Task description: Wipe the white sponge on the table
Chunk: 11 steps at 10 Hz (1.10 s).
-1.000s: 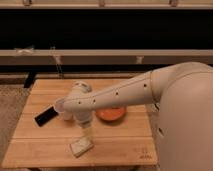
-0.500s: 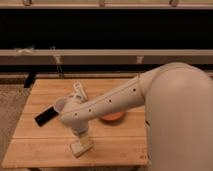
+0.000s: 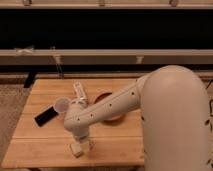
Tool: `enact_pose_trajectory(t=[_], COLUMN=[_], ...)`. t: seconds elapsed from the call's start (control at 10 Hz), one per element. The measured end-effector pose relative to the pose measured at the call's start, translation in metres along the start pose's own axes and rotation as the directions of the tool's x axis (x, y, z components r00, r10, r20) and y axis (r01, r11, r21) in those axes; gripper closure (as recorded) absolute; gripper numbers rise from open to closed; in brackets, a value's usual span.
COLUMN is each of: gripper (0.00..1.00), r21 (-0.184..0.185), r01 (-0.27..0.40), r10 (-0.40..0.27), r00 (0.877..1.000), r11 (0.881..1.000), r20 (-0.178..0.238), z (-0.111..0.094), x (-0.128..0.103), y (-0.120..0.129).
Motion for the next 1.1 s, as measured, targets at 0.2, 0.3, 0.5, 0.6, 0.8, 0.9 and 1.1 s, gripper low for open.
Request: enact_pose_trajectory(t=[0.2, 0.3, 0.5, 0.6, 0.8, 0.9, 1.1], gripper=[0.2, 0.23, 0.4, 0.51, 0.69, 0.81, 0.97], r21=[0.011, 0.02, 0.028, 0.027, 0.026, 0.028, 0.03], r01=[-0.002, -0.012, -0.023, -0.029, -0.028, -0.026, -0.027], r10=[0.002, 0.012, 0.024, 0.029, 0.028, 0.026, 0.027], r00=[1.0, 1.0, 1.0, 1.0, 1.0, 1.0, 1.0], r11=[1.0, 1.0, 0.999, 0.999, 0.999, 0.999, 0.999], r20=[-0.008, -0.012, -0.004, -0.002, -0.004, -0.004, 0.0], z=[0.008, 0.013, 0.021, 0.022, 0.019, 0.018, 0.017], x=[0.002, 0.001, 0.002, 0.001, 0.002, 0.003, 0.001], y=[-0.005, -0.009, -0.014, -0.015, -0.014, -0.014, -0.015])
